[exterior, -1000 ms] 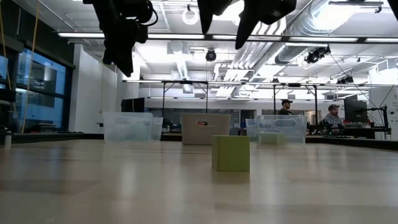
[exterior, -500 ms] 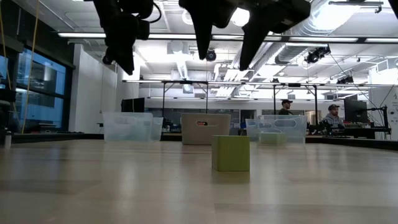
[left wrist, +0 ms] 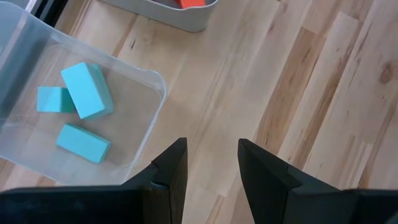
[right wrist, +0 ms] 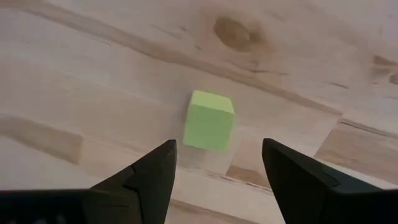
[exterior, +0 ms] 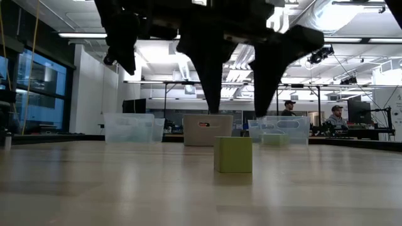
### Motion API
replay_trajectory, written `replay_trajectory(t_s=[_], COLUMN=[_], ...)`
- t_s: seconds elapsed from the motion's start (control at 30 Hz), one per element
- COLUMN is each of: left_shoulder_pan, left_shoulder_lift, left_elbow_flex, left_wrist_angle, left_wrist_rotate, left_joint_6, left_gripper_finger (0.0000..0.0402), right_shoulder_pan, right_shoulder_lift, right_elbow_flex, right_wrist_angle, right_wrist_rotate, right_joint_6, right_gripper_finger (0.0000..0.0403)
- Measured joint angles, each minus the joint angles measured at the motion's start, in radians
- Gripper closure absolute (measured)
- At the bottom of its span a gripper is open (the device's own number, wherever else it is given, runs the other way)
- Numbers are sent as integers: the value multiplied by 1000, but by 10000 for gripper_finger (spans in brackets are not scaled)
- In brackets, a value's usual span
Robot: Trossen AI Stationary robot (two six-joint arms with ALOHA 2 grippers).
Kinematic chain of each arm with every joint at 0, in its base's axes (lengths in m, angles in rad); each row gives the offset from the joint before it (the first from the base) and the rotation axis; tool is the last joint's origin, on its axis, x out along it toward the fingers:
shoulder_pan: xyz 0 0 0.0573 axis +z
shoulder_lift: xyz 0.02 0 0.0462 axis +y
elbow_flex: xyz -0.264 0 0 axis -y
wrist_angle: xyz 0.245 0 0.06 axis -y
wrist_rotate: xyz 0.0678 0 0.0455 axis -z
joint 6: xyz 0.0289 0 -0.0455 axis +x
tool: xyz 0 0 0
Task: Sort & place blocks by color
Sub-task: Put the green cube block into the right transparent bin
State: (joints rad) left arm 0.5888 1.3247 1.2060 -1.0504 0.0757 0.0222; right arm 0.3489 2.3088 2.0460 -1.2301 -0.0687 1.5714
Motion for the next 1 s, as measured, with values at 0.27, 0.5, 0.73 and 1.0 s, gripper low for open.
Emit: replay_trajectory(t_s=[0.27, 0.5, 0.73, 1.0], left_shoulder_pan=[0, 0, 0, 0], left_shoulder_lift=[0, 0, 0, 0], left_elbow_flex=[0, 0, 0, 0], left_wrist_angle=[0, 0, -1, -1], left_wrist_rotate=[0, -1, -1, -1], left_joint_6=[0, 0, 15, 16], left_gripper_finger=[284, 284, 284, 284], right_shoulder_pan=[0, 0, 0, -2], right_shoulder_lift=[36, 36, 58, 77], right_elbow_flex=[0, 0, 1, 0], right_wrist_angle=[75, 32, 50, 55], right_wrist_rotate=[-2, 14, 11, 5], right_joint_6=[0, 21, 21, 23], right_gripper_finger=[174, 174, 174, 175])
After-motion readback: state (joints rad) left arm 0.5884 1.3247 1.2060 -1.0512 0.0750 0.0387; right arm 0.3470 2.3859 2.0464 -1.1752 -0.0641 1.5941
